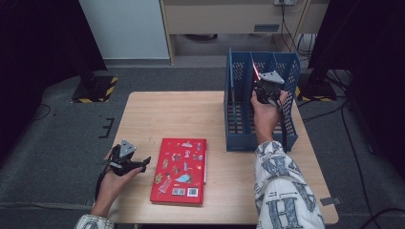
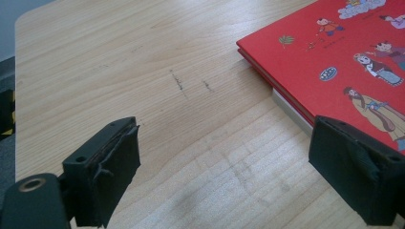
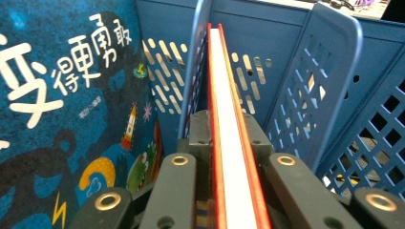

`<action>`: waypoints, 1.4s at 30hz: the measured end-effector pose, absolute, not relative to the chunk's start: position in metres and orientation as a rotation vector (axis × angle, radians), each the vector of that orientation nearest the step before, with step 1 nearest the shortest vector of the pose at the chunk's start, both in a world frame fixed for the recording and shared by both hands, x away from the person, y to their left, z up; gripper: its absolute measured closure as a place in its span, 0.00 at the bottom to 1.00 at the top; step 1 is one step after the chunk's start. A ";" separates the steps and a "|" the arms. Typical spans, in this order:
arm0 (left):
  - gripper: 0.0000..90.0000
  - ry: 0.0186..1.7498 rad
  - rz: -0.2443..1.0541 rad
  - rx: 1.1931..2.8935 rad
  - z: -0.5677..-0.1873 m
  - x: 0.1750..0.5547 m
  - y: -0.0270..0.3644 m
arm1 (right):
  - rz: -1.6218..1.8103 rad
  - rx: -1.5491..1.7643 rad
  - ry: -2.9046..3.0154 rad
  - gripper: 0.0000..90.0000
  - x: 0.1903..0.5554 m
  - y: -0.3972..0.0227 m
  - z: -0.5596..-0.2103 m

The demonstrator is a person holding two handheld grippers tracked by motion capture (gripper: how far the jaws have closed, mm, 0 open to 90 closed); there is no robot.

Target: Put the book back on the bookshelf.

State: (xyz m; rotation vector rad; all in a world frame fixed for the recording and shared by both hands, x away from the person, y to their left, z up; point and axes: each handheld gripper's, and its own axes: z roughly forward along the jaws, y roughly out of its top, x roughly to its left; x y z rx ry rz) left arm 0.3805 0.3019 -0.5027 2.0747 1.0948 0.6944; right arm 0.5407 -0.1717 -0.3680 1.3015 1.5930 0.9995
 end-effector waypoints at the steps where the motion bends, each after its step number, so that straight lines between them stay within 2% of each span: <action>1: 0.10 1.095 0.694 2.075 -0.503 0.380 0.302 | 0.998 1.299 1.592 0.88 0.540 -0.171 -0.368; 9: 0.10 1.095 0.694 2.078 -0.503 0.380 0.302 | 1.027 1.297 1.603 0.83 0.540 -0.171 -0.368; 17: 0.10 1.094 0.695 2.078 -0.503 0.380 0.302 | 1.066 1.273 1.608 0.64 0.534 -0.168 -0.365; 27: 0.10 1.089 0.697 2.080 -0.503 0.380 0.301 | 1.125 1.288 1.622 0.48 0.523 -0.175 -0.369; 37: 0.10 1.088 0.701 2.085 -0.503 0.380 0.300 | 1.143 1.277 1.635 0.46 0.505 -0.185 -0.374; 42: 0.10 1.086 0.704 2.086 -0.502 0.380 0.300 | 1.136 1.283 1.641 0.52 0.497 -0.188 -0.376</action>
